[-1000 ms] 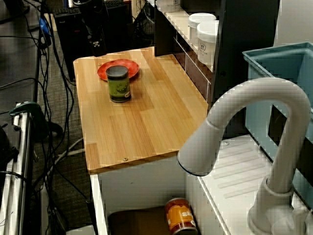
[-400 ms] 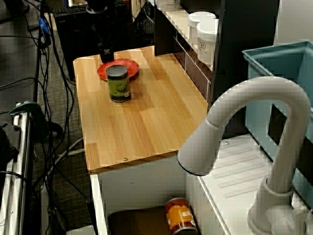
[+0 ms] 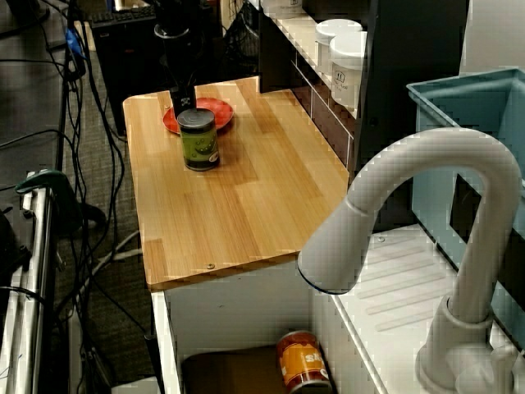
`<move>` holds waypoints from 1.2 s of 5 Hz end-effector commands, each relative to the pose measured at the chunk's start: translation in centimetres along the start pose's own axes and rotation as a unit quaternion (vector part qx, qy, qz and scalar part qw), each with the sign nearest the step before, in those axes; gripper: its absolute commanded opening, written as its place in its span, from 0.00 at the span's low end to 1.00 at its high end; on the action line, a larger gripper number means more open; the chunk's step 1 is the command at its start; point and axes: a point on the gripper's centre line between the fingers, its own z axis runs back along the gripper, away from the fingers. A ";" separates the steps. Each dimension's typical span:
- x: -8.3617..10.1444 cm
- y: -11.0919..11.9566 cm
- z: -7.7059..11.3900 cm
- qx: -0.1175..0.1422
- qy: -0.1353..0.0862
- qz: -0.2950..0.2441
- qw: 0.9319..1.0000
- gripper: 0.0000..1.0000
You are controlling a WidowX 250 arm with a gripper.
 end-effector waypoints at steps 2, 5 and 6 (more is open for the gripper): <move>0.4 -0.8 1.6 -0.026 0.009 -0.011 1.000 1.00; 0.7 -3.0 2.0 -0.045 0.020 -0.021 0.999 1.00; 0.7 -3.7 2.4 -0.050 0.026 -0.018 0.998 1.00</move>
